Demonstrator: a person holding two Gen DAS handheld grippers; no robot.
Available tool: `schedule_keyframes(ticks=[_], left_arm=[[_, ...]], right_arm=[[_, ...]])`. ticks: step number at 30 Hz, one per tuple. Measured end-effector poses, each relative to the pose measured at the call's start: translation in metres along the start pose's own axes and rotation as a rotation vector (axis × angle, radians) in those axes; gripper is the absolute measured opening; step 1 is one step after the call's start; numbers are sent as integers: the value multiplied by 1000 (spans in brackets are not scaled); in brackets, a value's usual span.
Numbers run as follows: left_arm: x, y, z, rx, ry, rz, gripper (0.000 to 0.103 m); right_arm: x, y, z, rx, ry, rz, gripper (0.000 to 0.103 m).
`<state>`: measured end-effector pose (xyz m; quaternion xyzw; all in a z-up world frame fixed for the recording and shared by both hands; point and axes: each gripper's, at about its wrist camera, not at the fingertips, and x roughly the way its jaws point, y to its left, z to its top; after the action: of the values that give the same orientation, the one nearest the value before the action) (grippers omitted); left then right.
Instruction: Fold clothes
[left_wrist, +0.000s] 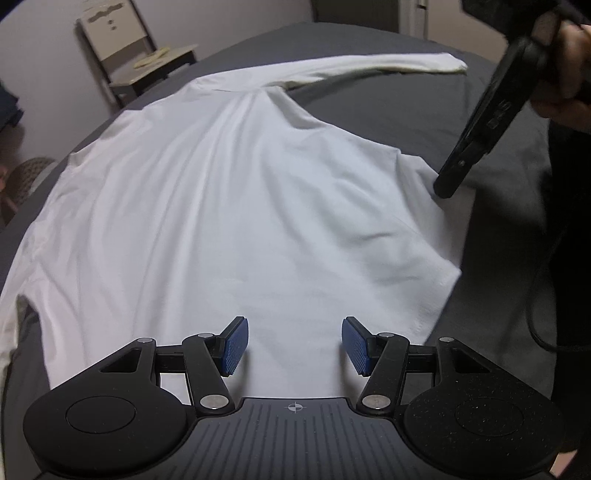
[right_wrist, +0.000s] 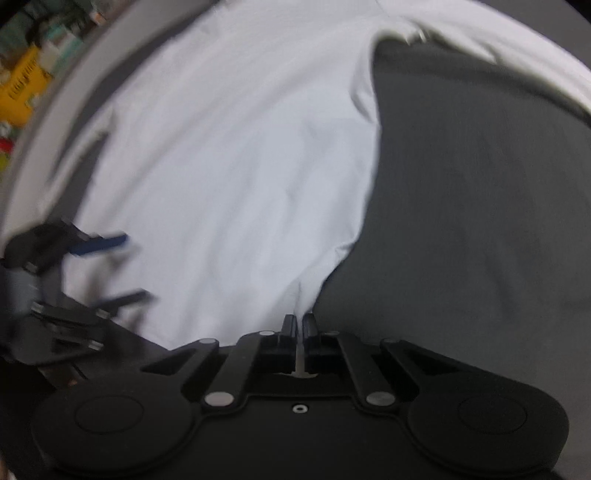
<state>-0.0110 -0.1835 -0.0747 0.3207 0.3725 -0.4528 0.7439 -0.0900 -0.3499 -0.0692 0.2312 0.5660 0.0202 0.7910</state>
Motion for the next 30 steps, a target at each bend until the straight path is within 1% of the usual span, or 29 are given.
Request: schedule_keyframes(ticks=[2,5,7,9,10,11,14,15,17,19,22,25,26,28,30], left_arm=[[-1,6,0,-32,-2,5,57],[2,13,-1,-65,5,23,57],[3,19,-3,-91,7,28,57],[5,23,-6,-115,15,24,57],[5,25,-8,-126,19,23,57],[6,25,-9,-127,25,24,57],[6,24,-10,-110,24,33,57],[6,24,-9,-109,20,31,57],[7,25,-6,-107,15,25,57],[7,24,-3,-105,11,19,57],[9,24,-1,-106,5,0,57],[5,26,-2,-116,0,10,57],[4,26,-3,-119,-2,13,57],[1,28,-5,-131,-6,22,57],[-1,30,-10,-144,-3,38,57]], right_arm=[[-1,21,10,-46,-26,19,5],[21,48,25,-83,-22,29,4],[39,54,31,-82,2,7,5],[55,57,37,-77,29,-27,7],[57,54,38,-67,32,-35,11],[55,51,39,-56,33,-28,19],[28,45,36,-49,-18,-8,30],[17,43,33,-58,-37,-11,32],[1,36,28,-59,-55,-16,37],[-5,29,21,-27,-33,-29,39],[9,30,15,37,34,-13,40],[32,43,17,92,72,-1,40],[39,46,18,104,77,-9,40],[50,49,22,134,85,-56,39],[59,49,26,161,90,-104,33]])
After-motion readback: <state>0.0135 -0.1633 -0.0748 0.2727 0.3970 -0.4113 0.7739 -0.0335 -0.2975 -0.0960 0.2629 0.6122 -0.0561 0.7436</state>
